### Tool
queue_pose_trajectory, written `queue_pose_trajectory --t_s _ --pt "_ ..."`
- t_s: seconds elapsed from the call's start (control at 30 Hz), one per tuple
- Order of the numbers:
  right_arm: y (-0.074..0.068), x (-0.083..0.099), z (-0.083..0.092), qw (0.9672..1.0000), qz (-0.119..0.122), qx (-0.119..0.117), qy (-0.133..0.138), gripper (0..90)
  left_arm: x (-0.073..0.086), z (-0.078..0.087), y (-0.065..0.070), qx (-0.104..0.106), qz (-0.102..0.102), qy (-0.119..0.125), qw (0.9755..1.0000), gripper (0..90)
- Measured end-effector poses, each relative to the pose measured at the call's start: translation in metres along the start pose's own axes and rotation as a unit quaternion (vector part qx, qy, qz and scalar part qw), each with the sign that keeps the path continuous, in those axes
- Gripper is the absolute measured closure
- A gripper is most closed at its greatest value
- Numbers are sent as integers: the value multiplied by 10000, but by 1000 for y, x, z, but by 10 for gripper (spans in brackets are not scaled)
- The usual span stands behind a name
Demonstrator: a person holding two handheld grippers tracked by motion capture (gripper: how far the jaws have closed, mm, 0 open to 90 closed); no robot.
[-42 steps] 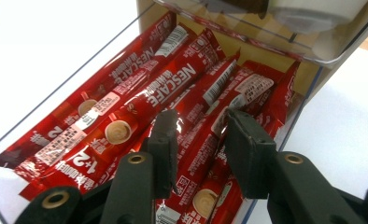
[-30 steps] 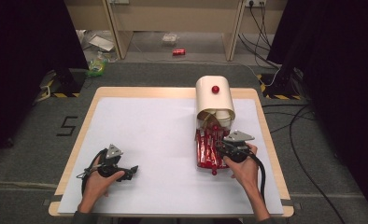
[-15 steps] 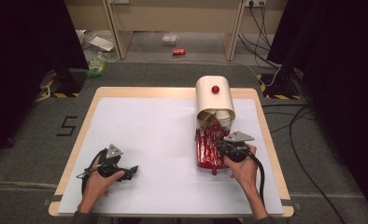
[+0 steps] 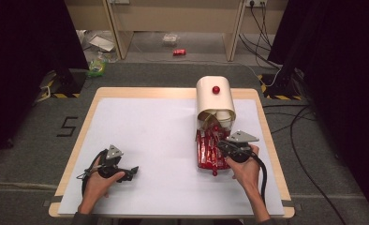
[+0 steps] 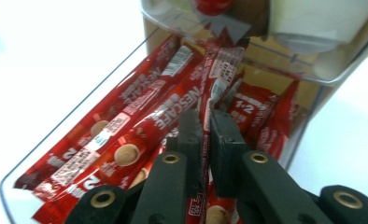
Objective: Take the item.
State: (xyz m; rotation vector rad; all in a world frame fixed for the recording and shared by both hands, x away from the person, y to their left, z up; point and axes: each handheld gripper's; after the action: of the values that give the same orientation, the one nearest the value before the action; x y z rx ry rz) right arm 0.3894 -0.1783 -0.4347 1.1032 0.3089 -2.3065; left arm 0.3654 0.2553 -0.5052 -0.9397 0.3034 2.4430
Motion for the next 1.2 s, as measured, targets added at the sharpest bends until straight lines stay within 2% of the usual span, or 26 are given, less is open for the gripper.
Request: queue_pose_trajectory --t_s 0.5,0.77,1.2 --pt "1 -4 4 9998 99 -130 -64 854 0 0 0 -2 -5 -1 10000 0" --pt "9 -7 17 9998 187 -72 -45 863 0 0 0 -2 -7 -4 10000 0" --pt "8 2 29 9995 257 -157 -107 864 0 0 0 -2 -5 1 10000 0"
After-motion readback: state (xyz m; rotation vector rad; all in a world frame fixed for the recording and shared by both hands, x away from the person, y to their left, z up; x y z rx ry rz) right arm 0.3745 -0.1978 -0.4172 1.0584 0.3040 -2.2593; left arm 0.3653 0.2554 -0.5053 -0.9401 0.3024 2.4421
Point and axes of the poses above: each handheld gripper's, and its own axes: z roughly backward along the jaws, x roughly out of its underside, y roughly to its right, and after that the axes turned 4 degrees about -y, right-handed
